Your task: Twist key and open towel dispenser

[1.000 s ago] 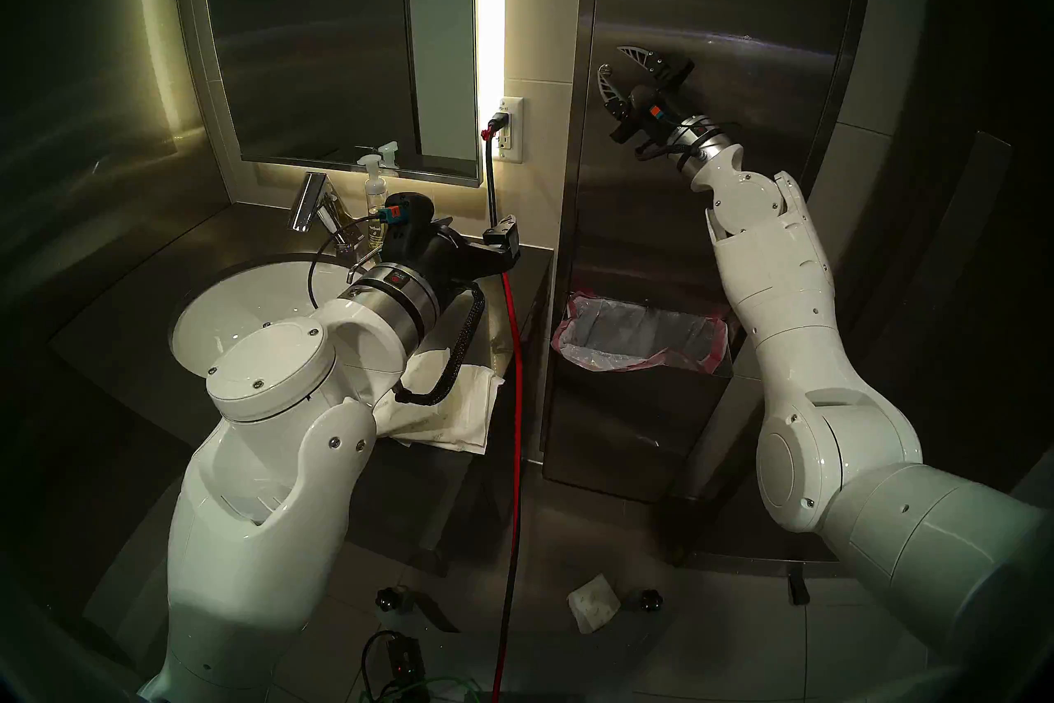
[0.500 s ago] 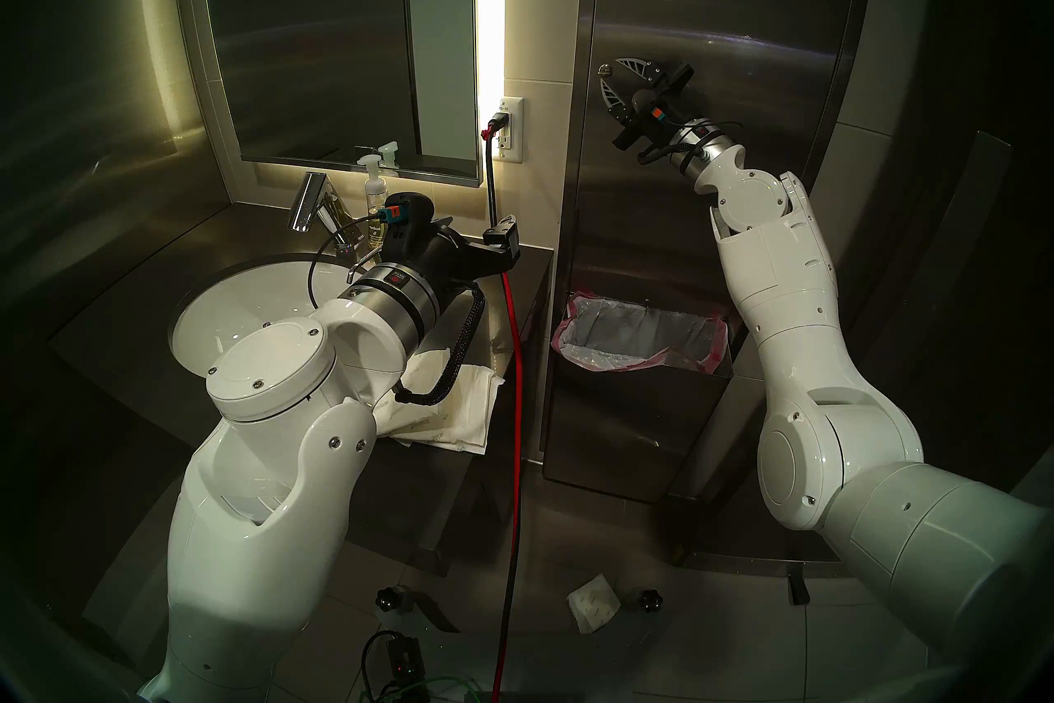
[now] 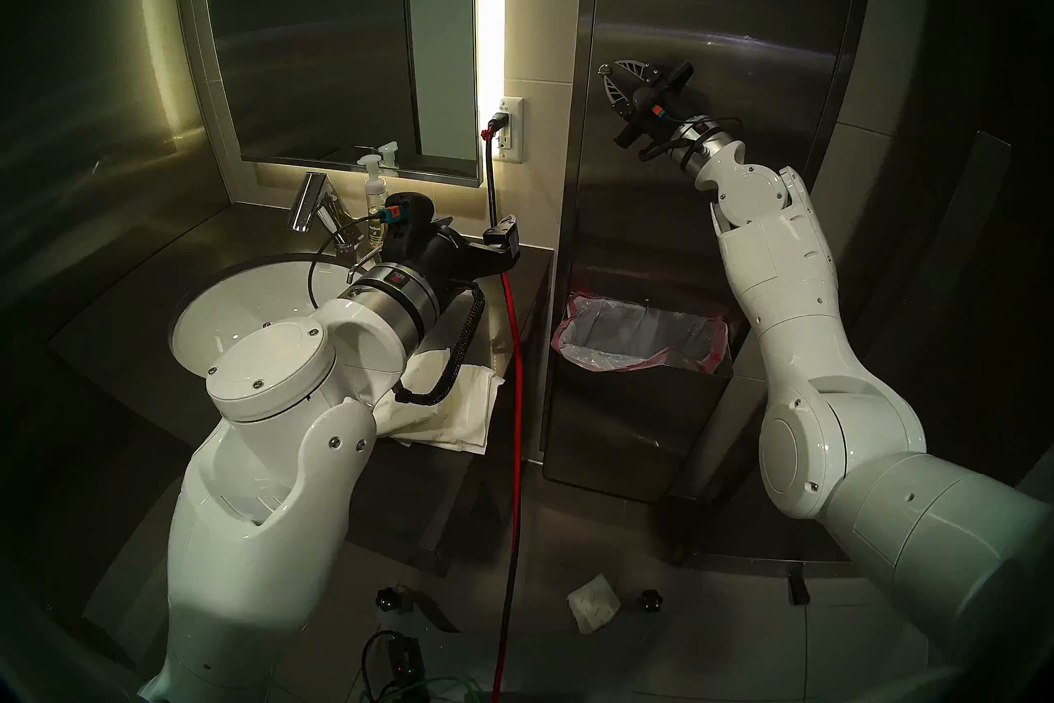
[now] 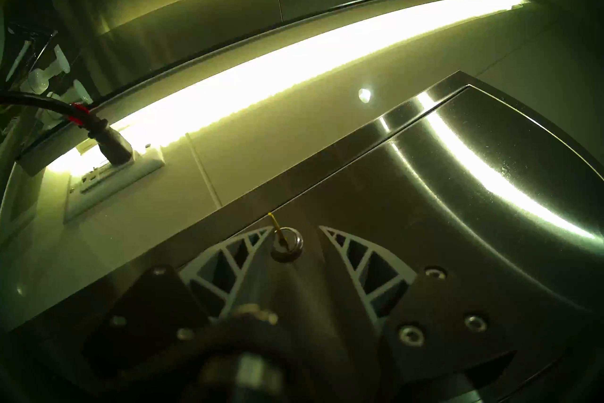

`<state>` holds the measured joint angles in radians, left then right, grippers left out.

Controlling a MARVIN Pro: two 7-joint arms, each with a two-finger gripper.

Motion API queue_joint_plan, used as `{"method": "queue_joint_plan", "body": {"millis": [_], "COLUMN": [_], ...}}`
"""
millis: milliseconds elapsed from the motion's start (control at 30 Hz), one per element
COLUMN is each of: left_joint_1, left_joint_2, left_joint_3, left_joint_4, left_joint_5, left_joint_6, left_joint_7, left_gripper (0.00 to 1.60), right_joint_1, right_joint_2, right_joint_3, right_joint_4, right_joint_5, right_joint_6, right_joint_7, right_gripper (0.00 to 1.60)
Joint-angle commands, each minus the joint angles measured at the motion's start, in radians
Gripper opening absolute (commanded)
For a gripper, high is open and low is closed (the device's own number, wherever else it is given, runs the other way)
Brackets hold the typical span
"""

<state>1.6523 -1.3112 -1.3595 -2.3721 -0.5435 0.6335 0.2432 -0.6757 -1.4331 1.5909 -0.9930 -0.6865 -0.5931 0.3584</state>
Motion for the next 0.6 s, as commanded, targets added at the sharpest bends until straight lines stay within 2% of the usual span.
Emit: {"method": "queue_joint_plan", "body": {"millis": [0,333,467,567], "left_joint_1": [-0.005,-0.005,-0.005,-0.005], "left_joint_2": [-0.002,-0.002,-0.002,-0.002], "left_joint_3": [0.002,0.002,0.002,0.002], "left_joint_4": [-0.010,-0.010,-0.009,-0.009], "left_joint_5": [0.001,0.001,0.001,0.001], "left_joint_6": [0.000,0.000,0.000,0.000], "left_joint_7": [0.001,0.001,0.001,0.001], "left_gripper": [1.60,1.60,1.60,1.60], "right_joint_1": [0.037,0.041,0.046,0.049], "right_joint_2": [-0.009,-0.011,-0.013,-0.014], "right_joint_3": [0.000,0.006,0.008,0.010], "right_joint_4": [-0.011,-0.008,-0.001,0.004], "right_joint_5": [0.003,0.001,0.001,0.001], "right_joint_6": [-0.005,-0.007,-0.008,-0.009], "right_joint_7": [-0.008,0.001,0.002,0.003], "right_gripper": [0.79,0.72,0.55,0.55]}}
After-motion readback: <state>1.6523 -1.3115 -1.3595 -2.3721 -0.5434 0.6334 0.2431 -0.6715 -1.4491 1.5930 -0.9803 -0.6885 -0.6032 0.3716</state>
